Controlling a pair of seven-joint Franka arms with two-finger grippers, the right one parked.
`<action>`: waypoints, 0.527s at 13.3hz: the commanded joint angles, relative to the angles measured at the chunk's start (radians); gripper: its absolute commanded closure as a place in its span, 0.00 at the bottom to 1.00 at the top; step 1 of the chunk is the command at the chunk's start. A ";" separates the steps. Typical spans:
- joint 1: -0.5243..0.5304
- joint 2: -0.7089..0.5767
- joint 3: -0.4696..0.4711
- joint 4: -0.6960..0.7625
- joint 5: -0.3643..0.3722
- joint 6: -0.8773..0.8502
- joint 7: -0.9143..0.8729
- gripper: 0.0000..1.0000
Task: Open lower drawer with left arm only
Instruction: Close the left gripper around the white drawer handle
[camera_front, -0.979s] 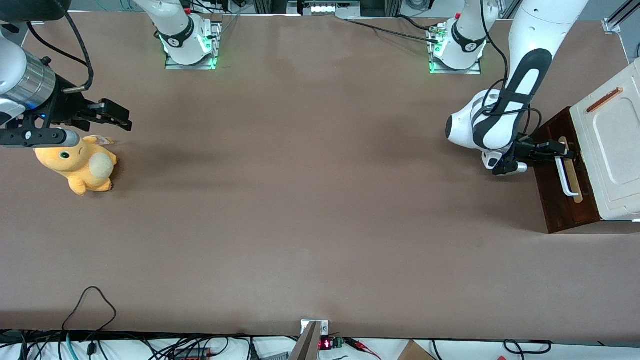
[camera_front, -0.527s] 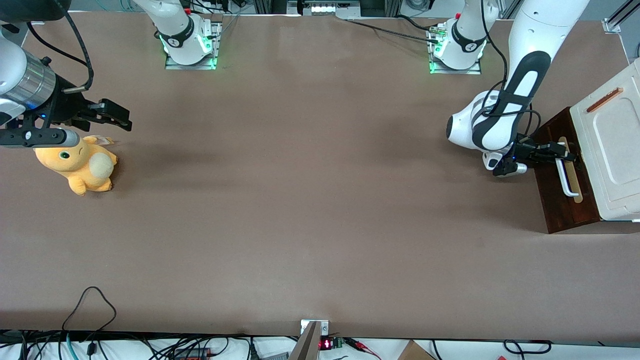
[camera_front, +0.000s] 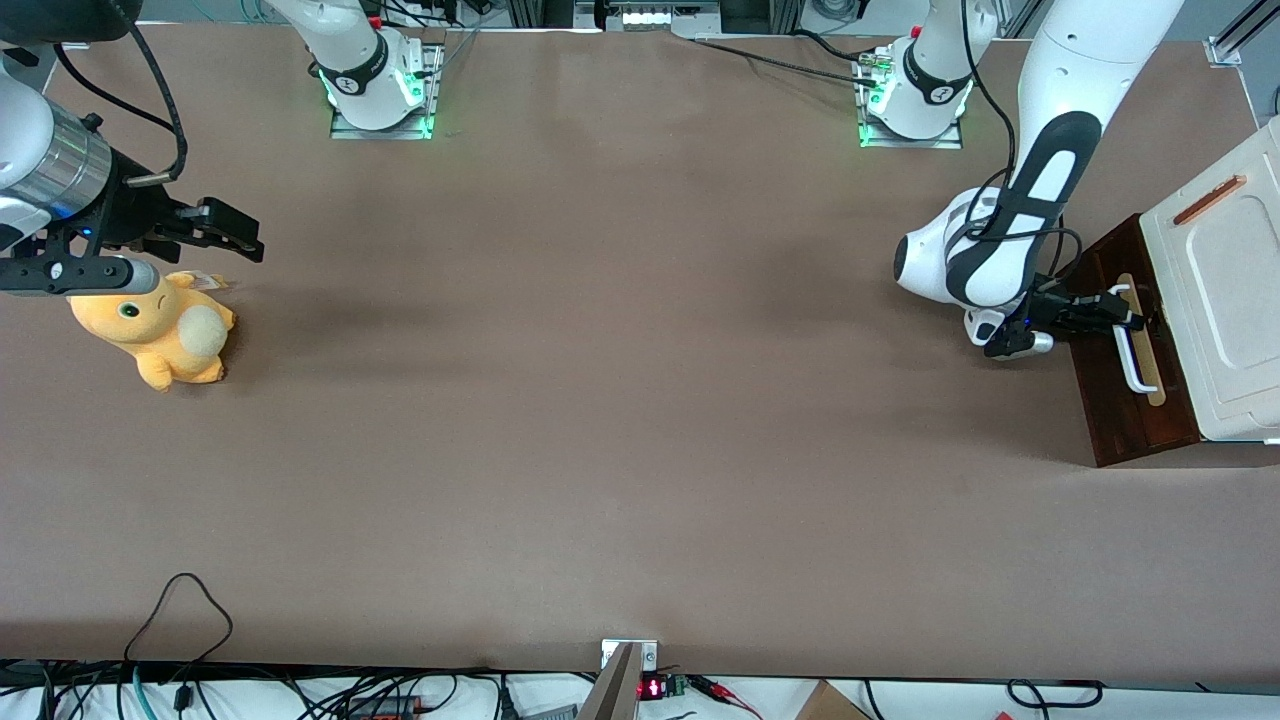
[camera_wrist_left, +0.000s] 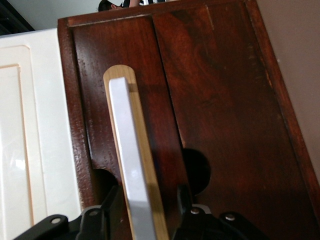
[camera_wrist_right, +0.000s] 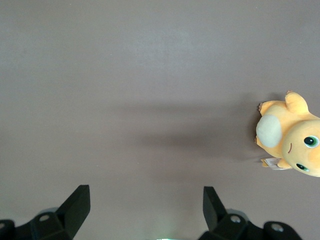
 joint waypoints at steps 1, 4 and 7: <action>-0.015 0.016 0.017 0.020 0.020 0.005 -0.014 0.49; -0.014 0.015 0.017 0.020 0.020 0.005 -0.014 0.52; -0.014 0.015 0.026 0.018 0.018 0.005 -0.037 0.53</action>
